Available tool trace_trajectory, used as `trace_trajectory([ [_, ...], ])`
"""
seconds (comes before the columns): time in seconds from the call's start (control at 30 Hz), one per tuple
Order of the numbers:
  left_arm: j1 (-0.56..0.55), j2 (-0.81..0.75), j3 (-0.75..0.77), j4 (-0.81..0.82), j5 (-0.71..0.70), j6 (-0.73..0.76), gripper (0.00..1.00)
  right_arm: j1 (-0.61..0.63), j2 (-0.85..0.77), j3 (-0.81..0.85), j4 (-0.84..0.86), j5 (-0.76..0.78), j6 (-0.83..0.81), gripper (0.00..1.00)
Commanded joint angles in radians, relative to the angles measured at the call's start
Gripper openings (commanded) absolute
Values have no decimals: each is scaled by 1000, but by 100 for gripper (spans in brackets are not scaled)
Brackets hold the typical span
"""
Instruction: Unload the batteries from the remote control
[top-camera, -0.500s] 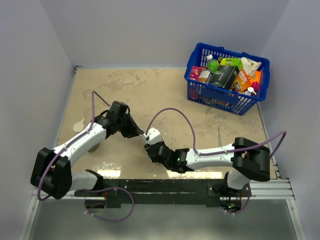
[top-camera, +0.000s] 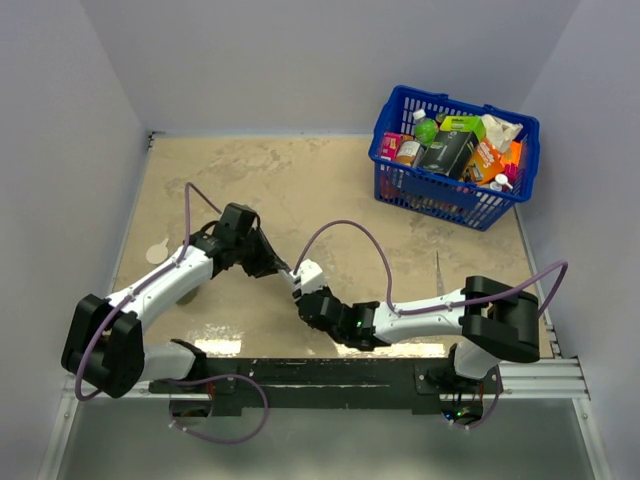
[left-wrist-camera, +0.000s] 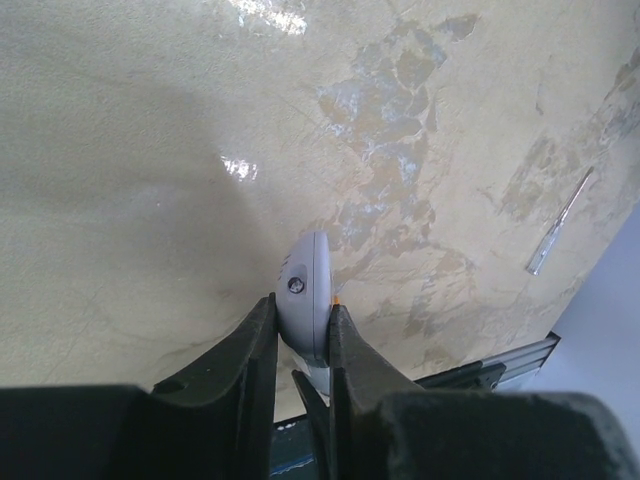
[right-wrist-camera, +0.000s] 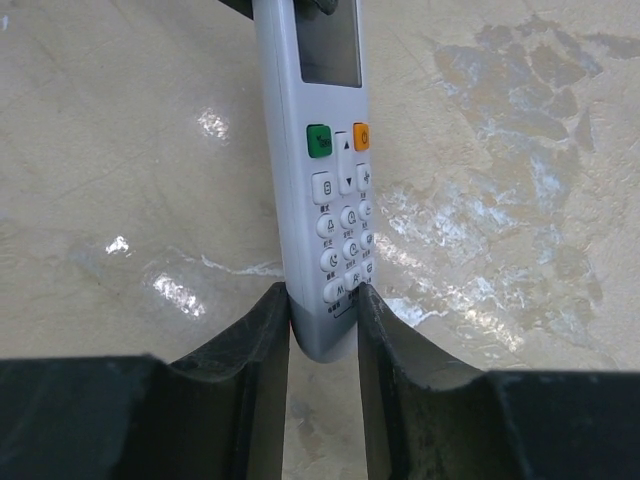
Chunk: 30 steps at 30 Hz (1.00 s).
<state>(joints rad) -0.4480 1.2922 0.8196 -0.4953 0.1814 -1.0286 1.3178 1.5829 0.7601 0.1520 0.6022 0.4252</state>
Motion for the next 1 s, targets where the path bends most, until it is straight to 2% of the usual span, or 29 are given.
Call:
trace_trajectory([
  [0.0,-3,-19,-14,41,67,16,30,-3,-26,-30,70,-19,53,6],
  [0.07,-3,-30,-28,49,72,19,38,-2,-24,-41,78,-34,67,6],
  [0.1,-3,-33,-33,50,75,21,46,-3,-24,-44,80,-39,73,6],
  [0.2,-3,-47,-49,57,78,25,57,-2,-20,-56,86,-56,98,5],
  [0.3,-3,-65,-60,58,81,36,63,-3,-15,-67,89,-68,121,4],
  [0.5,-3,-97,-66,55,50,78,65,-3,-30,-96,89,-87,182,4],
  [0.63,-3,-120,-63,77,47,137,65,-20,-73,-142,112,-154,236,6],
  [0.97,-1,-133,-50,67,13,272,66,-156,-184,-315,141,-278,454,22],
])
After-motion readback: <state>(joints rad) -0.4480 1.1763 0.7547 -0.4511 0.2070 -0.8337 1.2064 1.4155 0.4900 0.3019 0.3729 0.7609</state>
